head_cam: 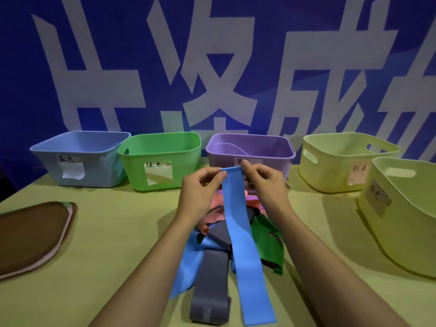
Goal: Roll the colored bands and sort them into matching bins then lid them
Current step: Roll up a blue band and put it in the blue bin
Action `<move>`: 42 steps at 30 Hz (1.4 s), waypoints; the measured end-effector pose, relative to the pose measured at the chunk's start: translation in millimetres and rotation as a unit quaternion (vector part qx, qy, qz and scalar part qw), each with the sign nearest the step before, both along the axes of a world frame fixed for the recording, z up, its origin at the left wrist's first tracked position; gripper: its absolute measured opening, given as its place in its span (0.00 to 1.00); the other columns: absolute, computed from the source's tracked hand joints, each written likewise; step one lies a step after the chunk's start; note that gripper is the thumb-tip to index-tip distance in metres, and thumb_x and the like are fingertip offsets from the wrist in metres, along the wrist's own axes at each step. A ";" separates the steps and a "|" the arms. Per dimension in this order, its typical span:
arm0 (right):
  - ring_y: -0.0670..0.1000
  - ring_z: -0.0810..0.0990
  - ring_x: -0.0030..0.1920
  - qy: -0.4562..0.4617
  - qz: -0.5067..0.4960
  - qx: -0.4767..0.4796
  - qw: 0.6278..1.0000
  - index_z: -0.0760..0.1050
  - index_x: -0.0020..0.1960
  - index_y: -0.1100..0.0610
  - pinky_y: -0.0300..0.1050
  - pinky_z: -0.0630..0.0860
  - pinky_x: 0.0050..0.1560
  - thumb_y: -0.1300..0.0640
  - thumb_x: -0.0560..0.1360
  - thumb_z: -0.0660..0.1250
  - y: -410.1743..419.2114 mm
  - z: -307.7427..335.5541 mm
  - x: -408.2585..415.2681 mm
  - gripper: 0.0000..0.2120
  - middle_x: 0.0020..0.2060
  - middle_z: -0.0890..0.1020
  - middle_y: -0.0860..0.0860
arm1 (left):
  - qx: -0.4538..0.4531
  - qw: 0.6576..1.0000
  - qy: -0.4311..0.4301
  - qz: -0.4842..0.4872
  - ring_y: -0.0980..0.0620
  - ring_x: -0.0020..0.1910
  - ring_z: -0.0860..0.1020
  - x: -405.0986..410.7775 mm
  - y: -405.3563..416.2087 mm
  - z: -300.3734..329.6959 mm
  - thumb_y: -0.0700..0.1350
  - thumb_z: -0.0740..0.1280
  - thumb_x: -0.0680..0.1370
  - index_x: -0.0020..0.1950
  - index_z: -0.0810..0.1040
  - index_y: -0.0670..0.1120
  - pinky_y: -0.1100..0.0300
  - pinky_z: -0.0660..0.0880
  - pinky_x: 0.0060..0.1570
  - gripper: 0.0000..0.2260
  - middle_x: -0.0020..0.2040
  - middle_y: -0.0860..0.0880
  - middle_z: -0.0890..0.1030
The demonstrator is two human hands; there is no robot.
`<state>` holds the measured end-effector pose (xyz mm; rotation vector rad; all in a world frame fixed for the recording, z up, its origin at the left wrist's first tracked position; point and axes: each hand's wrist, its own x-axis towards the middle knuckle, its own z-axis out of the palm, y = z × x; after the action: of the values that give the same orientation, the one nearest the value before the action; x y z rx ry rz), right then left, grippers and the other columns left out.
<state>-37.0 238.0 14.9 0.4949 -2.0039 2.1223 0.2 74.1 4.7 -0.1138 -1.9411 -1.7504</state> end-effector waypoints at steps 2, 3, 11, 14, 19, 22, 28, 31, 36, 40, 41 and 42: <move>0.53 0.80 0.38 0.009 -0.012 0.009 1.000 0.85 0.45 0.60 0.57 0.81 0.45 0.44 0.76 0.71 1.6 -5.5 -1.0 0.18 0.35 0.83 0.58 | -0.016 1.000 0.005 0.006 0.52 0.46 0.85 -2.4 -0.1 -7.1 0.41 0.73 0.79 0.48 0.85 0.53 0.49 0.83 0.55 0.06 0.44 0.51 0.88; 0.52 0.80 0.37 0.013 -0.016 0.013 1.000 0.85 0.44 0.59 0.54 0.81 0.43 0.43 0.76 0.71 2.6 -8.1 -1.2 0.18 0.35 0.84 0.58 | -0.028 1.000 0.008 0.008 0.53 0.46 0.85 -3.7 0.0 -9.7 0.41 0.74 0.79 0.47 0.85 0.54 0.51 0.82 0.54 0.07 0.44 0.52 0.87; 0.45 0.78 0.34 0.029 -0.016 0.070 0.997 0.83 0.40 0.56 0.39 0.78 0.38 0.49 0.79 0.70 11.4 -17.1 -1.6 0.13 0.31 0.81 0.51 | -0.077 0.997 0.024 -0.007 0.57 0.47 0.83 -8.1 4.5 -21.4 0.41 0.72 0.80 0.47 0.83 0.59 0.61 0.80 0.51 0.11 0.44 0.58 0.86; 0.45 0.79 0.34 0.031 0.002 0.093 0.995 0.83 0.40 0.55 0.37 0.77 0.38 0.51 0.80 0.70 13.1 -19.5 -0.5 0.12 0.32 0.82 0.50 | -0.069 0.997 0.022 -0.017 0.55 0.48 0.84 -8.0 4.0 -22.9 0.41 0.72 0.80 0.48 0.83 0.58 0.61 0.80 0.51 0.10 0.45 0.56 0.86; 0.45 0.80 0.36 0.045 0.003 0.102 0.994 0.83 0.40 0.51 0.40 0.79 0.39 0.53 0.81 0.69 11.1 -20.5 -3.1 0.11 0.33 0.83 0.48 | -0.060 0.998 0.011 -0.028 0.57 0.47 0.84 -7.3 3.8 -22.4 0.40 0.72 0.80 0.47 0.83 0.57 0.64 0.79 0.49 0.10 0.44 0.57 0.86; 0.45 0.80 0.35 0.038 0.010 0.101 0.994 0.83 0.41 0.52 0.42 0.81 0.38 0.55 0.81 0.69 10.9 -20.6 -2.2 0.10 0.33 0.83 0.48 | -0.061 0.997 0.015 -0.035 0.56 0.48 0.84 -8.4 1.1 -23.5 0.40 0.72 0.80 0.49 0.83 0.57 0.62 0.79 0.51 0.10 0.46 0.56 0.87; 0.47 0.80 0.37 0.042 0.035 0.125 0.991 0.82 0.43 0.53 0.48 0.83 0.39 0.53 0.81 0.69 12.1 -20.2 -1.5 0.09 0.37 0.82 0.57 | -0.045 0.997 0.007 -0.070 0.52 0.51 0.84 -3.5 3.2 -18.9 0.48 0.74 0.78 0.52 0.85 0.53 0.60 0.80 0.53 0.04 0.49 0.51 0.87; 0.46 0.80 0.37 0.054 0.037 0.147 0.987 0.82 0.44 0.54 0.54 0.84 0.43 0.53 0.81 0.69 12.8 -19.9 -0.2 0.08 0.36 0.83 0.52 | -0.051 0.997 -0.020 -0.047 0.56 0.43 0.83 -3.9 5.7 -16.8 0.50 0.73 0.78 0.47 0.86 0.50 0.60 0.79 0.46 0.05 0.43 0.51 0.87; 0.45 0.81 0.38 0.060 0.027 0.175 0.982 0.82 0.45 0.50 0.60 0.83 0.46 0.53 0.81 0.69 13.8 -21.8 -3.6 0.07 0.36 0.84 0.44 | -0.042 0.997 -0.031 -0.049 0.60 0.41 0.83 -4.2 4.5 -15.6 0.45 0.73 0.79 0.46 0.86 0.48 0.68 0.77 0.40 0.04 0.41 0.52 0.87; 0.43 0.82 0.40 0.078 0.028 0.177 0.981 0.82 0.48 0.51 0.49 0.84 0.42 0.55 0.81 0.70 14.9 -21.0 -1.7 0.04 0.38 0.84 0.45 | -0.041 0.997 -0.017 -0.062 0.58 0.45 0.84 -5.0 1.9 -16.3 0.42 0.74 0.78 0.47 0.86 0.51 0.66 0.79 0.47 0.04 0.44 0.54 0.88; 0.41 0.81 0.39 0.088 0.027 0.180 0.979 0.82 0.48 0.52 0.42 0.82 0.40 0.56 0.81 0.70 15.0 -20.2 -0.5 0.03 0.39 0.84 0.44 | -0.038 0.997 -0.016 -0.066 0.57 0.46 0.84 -5.1 1.4 -16.9 0.41 0.74 0.78 0.47 0.86 0.52 0.65 0.79 0.48 0.05 0.45 0.53 0.88; 0.39 0.81 0.38 0.093 0.028 0.180 0.979 0.81 0.49 0.53 0.37 0.80 0.39 0.57 0.81 0.70 14.7 -19.8 0.3 0.03 0.39 0.84 0.44 | -0.035 0.997 -0.015 -0.070 0.57 0.47 0.85 -4.5 1.4 -16.8 0.40 0.74 0.78 0.47 0.85 0.52 0.64 0.79 0.48 0.06 0.45 0.53 0.88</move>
<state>-36.7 252.7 -4.9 0.7804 -2.2912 1.6666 -4.3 75.5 -12.2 -0.2564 -2.0607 -1.7814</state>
